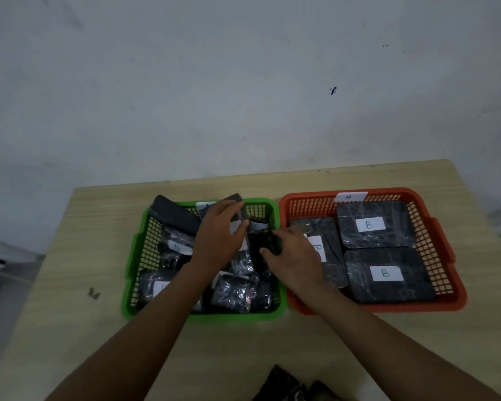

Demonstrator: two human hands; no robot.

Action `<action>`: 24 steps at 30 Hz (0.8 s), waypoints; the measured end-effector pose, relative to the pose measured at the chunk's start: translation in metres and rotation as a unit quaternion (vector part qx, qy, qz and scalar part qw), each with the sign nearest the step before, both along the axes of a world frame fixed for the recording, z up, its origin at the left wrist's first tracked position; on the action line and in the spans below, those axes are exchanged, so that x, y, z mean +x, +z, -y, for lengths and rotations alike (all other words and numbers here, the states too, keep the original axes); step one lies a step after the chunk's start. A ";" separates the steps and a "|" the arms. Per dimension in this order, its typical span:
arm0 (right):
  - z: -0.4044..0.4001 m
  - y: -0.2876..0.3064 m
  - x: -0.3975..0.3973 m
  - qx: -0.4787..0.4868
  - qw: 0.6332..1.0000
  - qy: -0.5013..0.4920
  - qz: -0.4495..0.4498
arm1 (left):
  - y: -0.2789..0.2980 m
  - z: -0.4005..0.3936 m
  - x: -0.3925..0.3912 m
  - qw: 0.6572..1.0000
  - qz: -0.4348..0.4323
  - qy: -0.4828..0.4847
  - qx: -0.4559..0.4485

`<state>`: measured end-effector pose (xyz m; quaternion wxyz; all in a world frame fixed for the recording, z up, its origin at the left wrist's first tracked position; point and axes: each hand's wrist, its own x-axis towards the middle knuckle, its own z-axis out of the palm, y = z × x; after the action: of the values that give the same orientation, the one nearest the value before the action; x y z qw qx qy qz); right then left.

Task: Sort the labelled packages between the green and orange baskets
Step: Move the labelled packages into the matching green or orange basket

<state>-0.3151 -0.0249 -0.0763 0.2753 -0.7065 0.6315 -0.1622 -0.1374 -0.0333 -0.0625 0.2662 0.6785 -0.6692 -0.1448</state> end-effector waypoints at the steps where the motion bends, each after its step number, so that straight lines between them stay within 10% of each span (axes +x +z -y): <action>1: -0.003 0.001 0.003 0.009 1.000 0.000 -0.025 | -0.001 -0.008 0.003 1.000 -0.005 0.011 0.002; 9: -0.025 0.006 0.007 0.023 0.999 -0.033 0.019 | -0.007 -0.049 0.005 0.997 -0.013 0.051 -0.058; 13: -0.032 0.015 0.005 -0.134 0.986 0.015 0.102 | 0.009 -0.054 -0.007 0.977 -0.186 0.101 0.006; 18: -0.040 0.015 0.000 -0.325 0.934 0.127 0.078 | 0.029 -0.048 -0.004 0.745 -0.600 0.141 0.254; 24: -0.051 0.009 -0.018 -0.364 0.906 0.204 0.078 | 0.024 -0.050 -0.004 0.702 -0.652 0.135 0.255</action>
<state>-0.3329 0.0257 -0.0670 0.0746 -0.8561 0.3474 -0.3752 -0.1409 0.0171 -0.0389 0.4696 0.5395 -0.1677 -0.6784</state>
